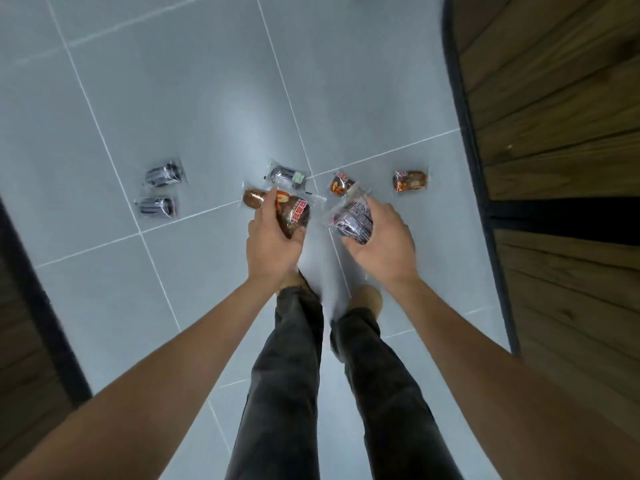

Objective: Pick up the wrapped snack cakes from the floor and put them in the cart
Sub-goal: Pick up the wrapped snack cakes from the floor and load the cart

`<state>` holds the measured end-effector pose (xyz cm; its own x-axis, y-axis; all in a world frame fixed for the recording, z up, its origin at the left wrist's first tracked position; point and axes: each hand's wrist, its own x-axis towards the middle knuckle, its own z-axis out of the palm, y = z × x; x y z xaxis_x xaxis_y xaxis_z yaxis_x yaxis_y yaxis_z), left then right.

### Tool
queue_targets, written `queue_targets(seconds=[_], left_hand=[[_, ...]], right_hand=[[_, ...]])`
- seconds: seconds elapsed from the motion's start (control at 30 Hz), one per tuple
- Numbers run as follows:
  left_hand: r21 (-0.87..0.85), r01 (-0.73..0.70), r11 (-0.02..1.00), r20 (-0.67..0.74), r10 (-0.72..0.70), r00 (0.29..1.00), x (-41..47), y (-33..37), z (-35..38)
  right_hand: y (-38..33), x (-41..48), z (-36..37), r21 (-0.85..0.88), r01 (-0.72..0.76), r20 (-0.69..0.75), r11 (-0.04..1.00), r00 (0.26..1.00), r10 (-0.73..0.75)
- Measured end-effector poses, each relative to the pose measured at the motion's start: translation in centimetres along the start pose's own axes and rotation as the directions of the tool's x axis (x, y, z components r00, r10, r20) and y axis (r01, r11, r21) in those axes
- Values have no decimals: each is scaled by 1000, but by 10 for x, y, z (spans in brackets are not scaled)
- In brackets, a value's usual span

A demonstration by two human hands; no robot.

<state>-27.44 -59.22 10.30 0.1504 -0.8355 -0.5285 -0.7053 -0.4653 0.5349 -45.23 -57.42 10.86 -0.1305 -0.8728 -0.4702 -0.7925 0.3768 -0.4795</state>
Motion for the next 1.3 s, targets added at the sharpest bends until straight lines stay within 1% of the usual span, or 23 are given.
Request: queue_targets(seconds=[0.07, 0.17, 0.27, 0.4, 0.47, 0.53, 0.6, 0.67, 0.73, 0.83, 0.9, 0.97, 1.03, 1.1, 1.23, 1.3], left_hand=[[-29, -34, 999, 33, 35, 999, -28, 33, -30], [-116, -127, 985, 130, 142, 981, -65, 83, -74], [-139, -202, 969, 158, 223, 962, -95, 127, -110], [-131, -268, 954, 190, 289, 938, -127, 178, -138], [-128, -341, 931, 260, 364, 894, -146, 199, -144], [-146, -431, 890, 336, 455, 825, -162, 217, -148], [-159, -514, 843, 411, 530, 742, -177, 233, -152], [-158, -590, 792, 490, 582, 649, -196, 248, -153], [-157, -648, 746, 558, 608, 565, -219, 261, -154], [-162, -724, 670, 609, 646, 461, -258, 281, -153], [-191, -769, 610, 648, 667, 368, -288, 290, -148], [-215, -816, 537, 700, 667, 255, -321, 294, -143], [-232, -851, 471, 734, 659, 164, -355, 293, -136], [-246, -877, 413, 755, 649, 94, -390, 285, -129], [-299, -905, 303, 793, 606, -60, -466, 257, -113], [-331, -908, 255, 806, 577, -132, -507, 236, -105]], right_hand=[[-16, -26, -41, 77, -53, -36, 996, 998, 56], [-36, -69, -98, 165, -130, -103, 978, 984, 148], [-49, -114, -147, 259, -208, -155, 943, 955, 253], [-66, -173, -194, 449, -229, -191, 863, 919, 344], [-75, -203, -207, 515, -244, -216, 822, 890, 400], [-83, -231, -218, 576, -248, -258, 779, 849, 461], [-90, -261, -225, 694, -217, -295, 687, 784, 546], [-95, -292, -232, 761, -169, -359, 626, 695, 623], [-101, -326, -238, 793, -141, -401, 592, 611, 683], [-106, -378, -244, 842, -95, -424, 531, 491, 761], [-104, -415, -243, 859, -72, -439, 506, 402, 803], [-103, -453, -240, 868, -55, -455, 493, 308, 835], [-100, -490, -232, 880, -17, -459, 475, 230, 858], [-99, -526, -218, 888, -6, -453, 460, 158, 877], [-99, -606, -181, 907, -42, -420, 420, -7, 907], [-101, -649, -158, 914, -52, -406, 403, -75, 911]])
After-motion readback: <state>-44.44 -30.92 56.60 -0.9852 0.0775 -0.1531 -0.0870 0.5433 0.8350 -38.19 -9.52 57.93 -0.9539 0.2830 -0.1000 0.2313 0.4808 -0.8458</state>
